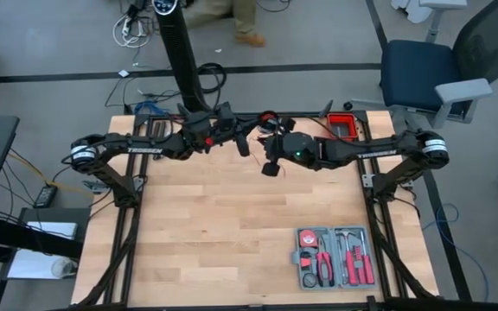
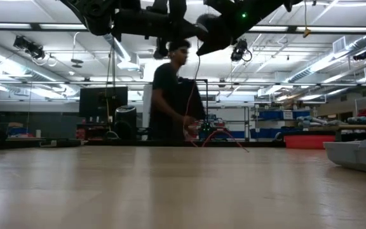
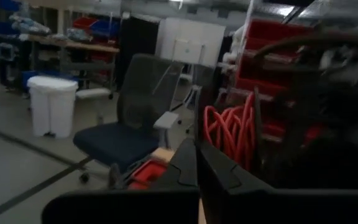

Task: Coil cords
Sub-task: Coil the wire

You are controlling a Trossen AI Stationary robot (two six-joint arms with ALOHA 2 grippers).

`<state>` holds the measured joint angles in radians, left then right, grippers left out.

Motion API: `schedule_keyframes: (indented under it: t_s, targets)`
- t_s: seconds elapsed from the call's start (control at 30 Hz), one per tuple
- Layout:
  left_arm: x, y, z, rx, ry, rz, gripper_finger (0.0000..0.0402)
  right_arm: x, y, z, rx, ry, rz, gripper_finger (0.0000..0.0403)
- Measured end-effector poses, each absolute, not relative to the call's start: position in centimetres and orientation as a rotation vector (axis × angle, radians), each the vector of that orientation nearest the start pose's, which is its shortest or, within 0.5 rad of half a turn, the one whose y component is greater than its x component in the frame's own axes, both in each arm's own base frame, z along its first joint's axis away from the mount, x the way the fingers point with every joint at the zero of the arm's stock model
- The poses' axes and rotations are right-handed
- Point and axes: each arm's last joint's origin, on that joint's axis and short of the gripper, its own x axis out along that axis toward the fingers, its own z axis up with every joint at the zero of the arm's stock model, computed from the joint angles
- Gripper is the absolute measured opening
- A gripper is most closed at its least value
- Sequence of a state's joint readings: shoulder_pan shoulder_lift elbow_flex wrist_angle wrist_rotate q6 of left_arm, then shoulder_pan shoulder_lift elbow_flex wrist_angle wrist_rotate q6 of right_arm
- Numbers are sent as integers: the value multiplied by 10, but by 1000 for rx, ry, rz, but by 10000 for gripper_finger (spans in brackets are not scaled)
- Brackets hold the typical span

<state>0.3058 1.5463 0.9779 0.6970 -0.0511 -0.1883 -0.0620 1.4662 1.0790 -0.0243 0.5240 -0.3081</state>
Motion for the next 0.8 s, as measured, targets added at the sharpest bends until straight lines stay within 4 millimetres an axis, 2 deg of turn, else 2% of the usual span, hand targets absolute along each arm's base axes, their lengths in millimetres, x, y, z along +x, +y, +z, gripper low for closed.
schedule_keyframes:
  t_s: [0.23, 0.43, 0.8]
  targets:
    - [332, 108, 295, -166, -138, 388, 0, 322, -30, 287, -397, 563, -523, 0]
    - [332, 108, 292, -140, -107, 422, 0, 322, -26, 289, -423, 551, -560, 0]
    - [333, 109, 289, -134, -99, 436, 0, 326, -36, 300, -447, 458, -580, 0]
